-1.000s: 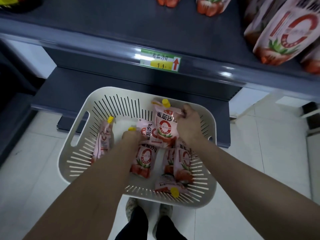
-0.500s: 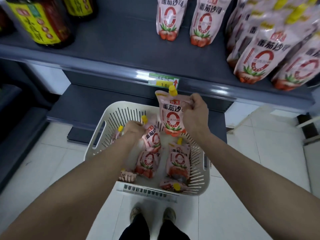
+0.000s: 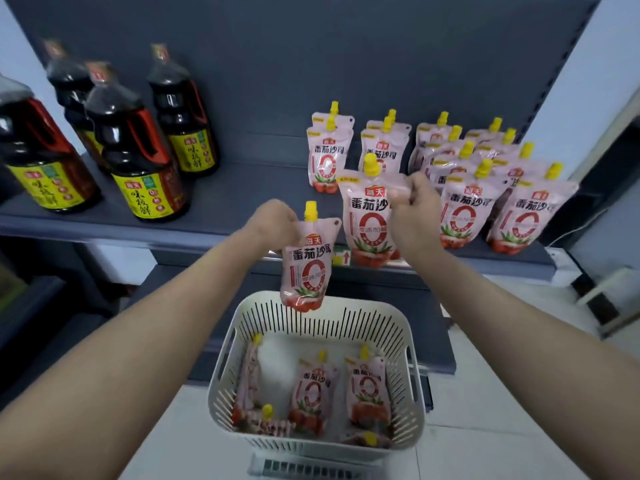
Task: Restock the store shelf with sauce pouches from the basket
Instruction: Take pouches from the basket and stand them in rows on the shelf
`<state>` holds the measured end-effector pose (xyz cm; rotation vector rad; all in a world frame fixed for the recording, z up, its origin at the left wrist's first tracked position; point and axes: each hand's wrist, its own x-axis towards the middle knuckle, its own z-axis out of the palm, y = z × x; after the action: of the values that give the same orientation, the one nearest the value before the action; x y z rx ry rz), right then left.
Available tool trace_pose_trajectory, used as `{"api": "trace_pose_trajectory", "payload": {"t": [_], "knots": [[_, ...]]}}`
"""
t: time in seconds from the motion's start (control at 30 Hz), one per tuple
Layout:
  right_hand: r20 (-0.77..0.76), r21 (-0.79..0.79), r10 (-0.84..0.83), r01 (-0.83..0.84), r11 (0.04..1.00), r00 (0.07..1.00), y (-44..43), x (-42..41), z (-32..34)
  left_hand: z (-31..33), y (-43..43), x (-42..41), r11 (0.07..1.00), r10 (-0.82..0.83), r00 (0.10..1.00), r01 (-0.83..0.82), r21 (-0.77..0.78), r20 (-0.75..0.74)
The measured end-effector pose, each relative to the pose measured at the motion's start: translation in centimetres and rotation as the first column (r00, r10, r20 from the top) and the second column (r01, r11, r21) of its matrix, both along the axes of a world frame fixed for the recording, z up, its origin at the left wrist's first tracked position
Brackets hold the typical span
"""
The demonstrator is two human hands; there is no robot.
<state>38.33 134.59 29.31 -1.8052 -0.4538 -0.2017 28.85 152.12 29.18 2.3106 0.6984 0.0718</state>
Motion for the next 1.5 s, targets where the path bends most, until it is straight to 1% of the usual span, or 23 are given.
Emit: {"api": "trace_pose_trajectory", "payload": {"t": [0.1, 0.27, 0.4, 0.53, 0.7, 0.8, 0.9, 1.0, 1.17, 1.33, 1.43, 1.5], "knots": [[-0.011, 0.032, -0.027, 0.027, 0.999, 1.000, -0.3, 1.1, 1.8, 2.8, 0.7, 1.1, 1.000, 0.005, 0.998, -0.006, 0.022, 0.056], [0.006, 0.071, -0.081, 0.081, 0.994, 0.997, 0.0, 4.0, 3.1, 5.5, 1.8, 3.4, 0.999, 0.031, 0.983, -0.026, -0.030, 0.181], [-0.040, 0.088, -0.065, 0.068, 0.994, 0.997, 0.8, 6.8, 3.7, 6.8, 2.2, 6.1, 0.998, 0.033, 0.970, -0.019, -0.058, 0.239], [-0.125, 0.098, -0.016, 0.029, 0.995, 0.992, 1.8, 9.7, 2.8, 6.4, 2.8, 8.7, 0.994, 0.082, 0.960, -0.059, -0.091, 0.269], [-0.159, 0.106, 0.008, 0.009, 0.994, 0.987, 3.1, 13.3, 1.1, 5.3, 3.7, 11.2, 0.969, 0.194, 0.942, -0.140, -0.206, 0.273], [-0.212, 0.137, 0.048, -0.019, 0.990, 0.976, 3.8, 14.6, 0.2, 4.5, 4.1, 12.2, 0.952, 0.242, 0.931, -0.175, -0.250, 0.272], [-0.240, 0.131, 0.039, -0.008, 0.991, 0.970, 4.5, 15.5, -0.6, 3.7, 4.6, 13.0, 0.943, 0.275, 0.922, -0.204, -0.265, 0.271], [-0.268, 0.117, 0.063, -0.033, 0.993, 0.961, 4.7, 16.1, -1.2, 3.1, 5.0, 13.7, 0.945, 0.268, 0.927, -0.200, -0.259, 0.261], [-0.261, 0.116, 0.063, -0.034, 0.993, 0.963, 4.9, 17.0, -1.5, 2.1, 5.6, 15.3, 0.952, 0.218, 0.945, -0.151, -0.265, 0.245], [-0.281, 0.112, 0.059, -0.028, 0.993, 0.958, 4.8, 17.5, -2.4, 1.6, 6.1, 16.7, 0.951, 0.176, 0.947, -0.093, -0.296, 0.269], [-0.337, 0.120, 0.024, 0.018, 0.993, 0.941, 4.4, 18.2, -3.5, 1.3, 6.2, 17.4, 0.952, 0.143, 0.943, -0.048, -0.304, 0.299], [-0.375, 0.116, 0.028, 0.017, 0.993, 0.926, 4.1, 18.3, -4.0, 1.0, 6.5, 17.9, 0.949, 0.120, 0.945, -0.019, -0.315, 0.306]]}}
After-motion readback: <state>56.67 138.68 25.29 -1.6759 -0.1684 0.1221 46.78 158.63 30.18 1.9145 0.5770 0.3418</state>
